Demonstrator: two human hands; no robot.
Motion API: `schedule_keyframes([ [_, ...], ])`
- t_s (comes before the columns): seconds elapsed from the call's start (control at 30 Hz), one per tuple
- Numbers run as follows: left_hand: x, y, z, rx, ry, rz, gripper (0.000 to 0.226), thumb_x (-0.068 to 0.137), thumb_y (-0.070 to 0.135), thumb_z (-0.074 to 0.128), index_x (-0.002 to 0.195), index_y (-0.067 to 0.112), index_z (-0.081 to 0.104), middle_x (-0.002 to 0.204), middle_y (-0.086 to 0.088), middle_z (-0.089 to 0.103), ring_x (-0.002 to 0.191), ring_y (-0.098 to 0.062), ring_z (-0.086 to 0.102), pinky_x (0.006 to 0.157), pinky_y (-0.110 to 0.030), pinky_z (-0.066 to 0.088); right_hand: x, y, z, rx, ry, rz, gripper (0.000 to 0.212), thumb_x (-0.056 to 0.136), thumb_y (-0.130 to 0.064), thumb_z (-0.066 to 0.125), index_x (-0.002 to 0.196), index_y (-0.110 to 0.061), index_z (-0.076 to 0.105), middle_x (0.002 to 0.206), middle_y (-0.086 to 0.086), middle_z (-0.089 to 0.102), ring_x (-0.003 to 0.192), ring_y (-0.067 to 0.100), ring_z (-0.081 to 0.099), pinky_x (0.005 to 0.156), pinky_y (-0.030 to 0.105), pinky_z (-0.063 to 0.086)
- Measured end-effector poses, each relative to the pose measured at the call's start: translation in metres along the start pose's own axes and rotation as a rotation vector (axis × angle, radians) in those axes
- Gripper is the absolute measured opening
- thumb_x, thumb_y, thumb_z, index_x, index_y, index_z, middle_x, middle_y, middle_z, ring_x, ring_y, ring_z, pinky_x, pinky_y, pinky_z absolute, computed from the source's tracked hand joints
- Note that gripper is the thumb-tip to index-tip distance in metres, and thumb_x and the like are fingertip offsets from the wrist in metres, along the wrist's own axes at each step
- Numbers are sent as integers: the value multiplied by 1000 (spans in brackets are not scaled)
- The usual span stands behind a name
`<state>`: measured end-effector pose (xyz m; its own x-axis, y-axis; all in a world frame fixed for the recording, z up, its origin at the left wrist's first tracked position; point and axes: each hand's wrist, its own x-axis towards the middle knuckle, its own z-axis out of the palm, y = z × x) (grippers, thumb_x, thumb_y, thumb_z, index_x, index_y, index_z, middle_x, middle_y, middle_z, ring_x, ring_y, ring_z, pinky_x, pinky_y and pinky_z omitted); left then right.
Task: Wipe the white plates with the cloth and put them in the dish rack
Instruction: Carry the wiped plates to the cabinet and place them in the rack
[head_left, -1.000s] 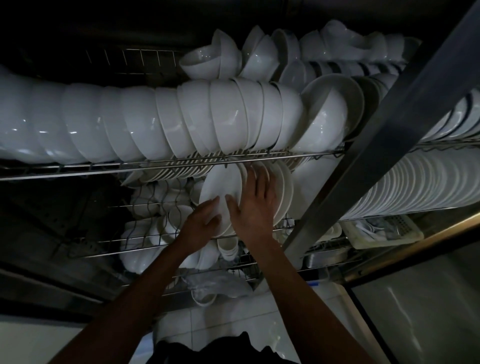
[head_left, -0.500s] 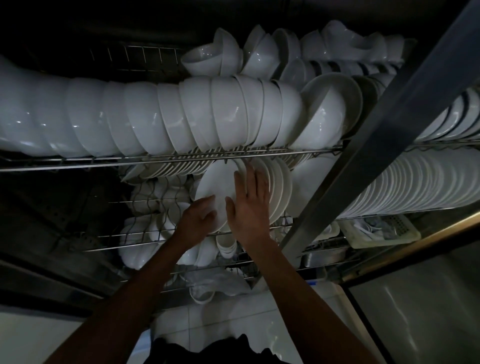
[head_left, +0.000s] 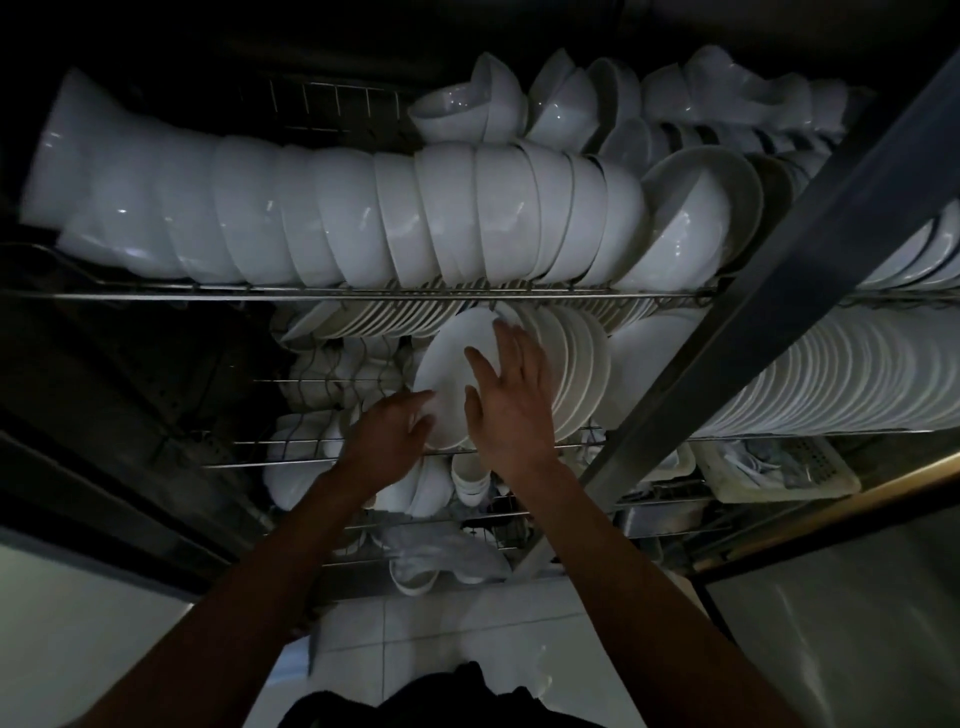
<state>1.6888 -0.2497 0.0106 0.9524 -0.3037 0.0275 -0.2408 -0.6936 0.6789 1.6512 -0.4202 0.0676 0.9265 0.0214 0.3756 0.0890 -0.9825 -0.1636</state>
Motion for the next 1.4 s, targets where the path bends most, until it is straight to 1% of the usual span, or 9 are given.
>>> schedule_keyframes([
  [0.13,-18,-2,-32,204,23,33,42,100,28,56,140,16,57,138,-11,61,123,-31,57,100,-38,47,0,-25,0,71,25,-117,45,87,-13,67,131,-8,62,149,20,45,137,41,42,117,54,28],
  [0.27,-54,-14,-68,344,101,35,43,97,33,58,139,21,59,134,-9,64,118,-32,60,92,-39,48,-7,-63,0,163,-85,-197,46,90,-12,61,135,-11,57,144,16,52,130,36,49,108,47,40],
  [0.5,-142,-54,-121,307,134,-118,46,95,33,57,141,29,55,135,-7,63,118,-32,61,91,-42,53,-39,-144,24,162,-389,-338,42,97,-27,52,139,-21,54,137,4,60,123,27,52,101,40,44],
  [0.63,-191,-76,-147,350,115,-205,40,98,39,47,133,25,60,126,-7,65,114,-32,61,88,-37,50,-59,-196,36,176,-452,-430,38,97,-29,51,135,-23,55,132,3,62,118,28,55,95,41,47],
  [0.73,-231,-86,-167,360,136,-217,54,93,47,32,128,20,64,117,-10,67,106,-34,63,85,-39,52,-73,-238,38,225,-481,-504,37,99,-29,50,135,-24,56,133,2,61,114,28,58,91,38,49],
  [0.87,-281,-112,-187,426,199,-252,39,101,34,46,137,22,58,124,-8,66,112,-31,61,89,-39,50,-95,-291,42,321,-555,-581,32,100,-30,49,130,-24,60,129,0,63,111,23,60,83,29,46],
  [1.1,-372,-169,-236,492,336,-503,46,102,38,45,147,27,47,135,-1,62,120,-26,57,91,-36,49,-119,-397,45,371,-685,-765,41,103,-32,48,142,-23,50,140,4,56,125,24,54,103,42,47],
  [1.3,-454,-202,-278,449,472,-745,45,102,37,47,145,27,48,130,0,64,119,-26,58,89,-42,53,-129,-502,42,326,-618,-1041,31,100,-28,48,128,-20,57,125,2,63,111,23,59,92,44,53],
  [1.4,-492,-219,-294,409,548,-856,45,101,36,49,145,29,48,129,0,64,117,-27,58,88,-42,52,-135,-556,45,283,-617,-1146,30,99,-32,47,124,-20,58,127,1,62,114,27,58,94,46,51],
])
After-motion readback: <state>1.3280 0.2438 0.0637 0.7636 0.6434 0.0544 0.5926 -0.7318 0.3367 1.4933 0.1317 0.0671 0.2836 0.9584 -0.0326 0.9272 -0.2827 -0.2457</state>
